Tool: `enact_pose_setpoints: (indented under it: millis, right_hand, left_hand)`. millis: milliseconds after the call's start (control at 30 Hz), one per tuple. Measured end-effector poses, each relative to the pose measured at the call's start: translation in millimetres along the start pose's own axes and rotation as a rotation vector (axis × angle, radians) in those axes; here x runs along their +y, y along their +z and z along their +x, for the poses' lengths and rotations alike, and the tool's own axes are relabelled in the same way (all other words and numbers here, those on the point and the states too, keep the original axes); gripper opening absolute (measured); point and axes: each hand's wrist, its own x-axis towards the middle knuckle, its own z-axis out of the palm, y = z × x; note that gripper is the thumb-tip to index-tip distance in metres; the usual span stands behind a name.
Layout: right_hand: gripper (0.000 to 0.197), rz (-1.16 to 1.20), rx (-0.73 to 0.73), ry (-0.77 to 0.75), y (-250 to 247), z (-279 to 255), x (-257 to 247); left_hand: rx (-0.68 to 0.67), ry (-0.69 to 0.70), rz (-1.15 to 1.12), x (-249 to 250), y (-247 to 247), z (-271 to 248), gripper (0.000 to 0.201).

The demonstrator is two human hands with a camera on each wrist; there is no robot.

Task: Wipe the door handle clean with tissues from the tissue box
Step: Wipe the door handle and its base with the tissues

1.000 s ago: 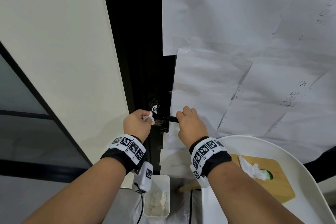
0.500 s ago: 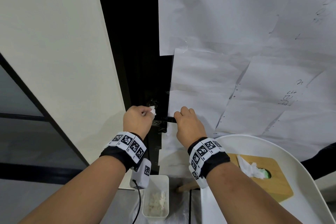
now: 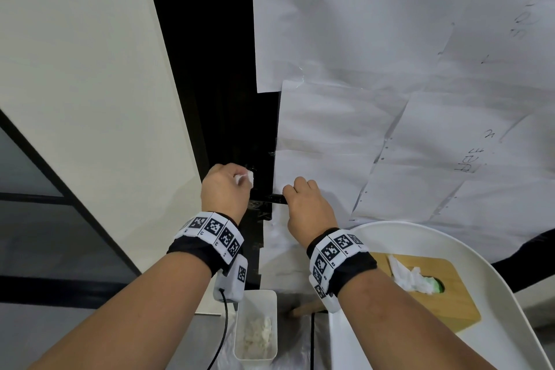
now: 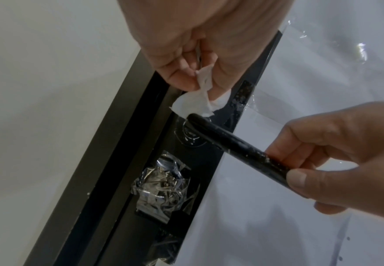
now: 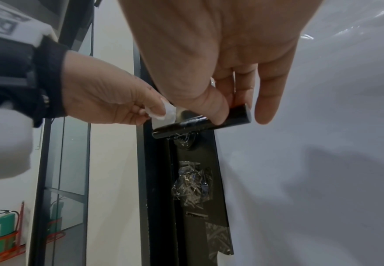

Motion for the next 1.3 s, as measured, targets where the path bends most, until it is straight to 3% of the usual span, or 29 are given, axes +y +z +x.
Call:
enact_pose_setpoints:
  millis: [67, 200, 333, 667, 1067, 1300]
  right_hand:
    - [0.036, -0.002, -0.001, 0.001, 0, 0, 0]
    - [0.035, -0.002, -0.003, -0.002, -1, 0, -1]
    - [0.036, -0.004, -0.002, 0.001, -1, 0, -1]
    - [0.035, -0.007, 0.024, -0.012, 2, 0, 0]
    - [0.037, 0.0, 0.018, 0.003, 2, 0, 0]
    - [0.036, -0.006, 0.01, 0.001, 1, 0, 0]
  left_hand:
    - [-0.015, 0.007, -0.001, 2, 0, 3, 0.01]
    - [-0.129, 0.0, 0.087, -3, 5, 6, 0.029]
    - [-0.166, -0.042, 0.088, -5, 6, 8, 0.015]
    - [-0.229, -0.095, 0.152, -3, -4, 16, 0.006]
    - [-0.127, -0.184, -0.379, 1, -15, 14, 0.017]
    - [-0.112, -0.14, -0.143, -17, -3, 7, 0.013]
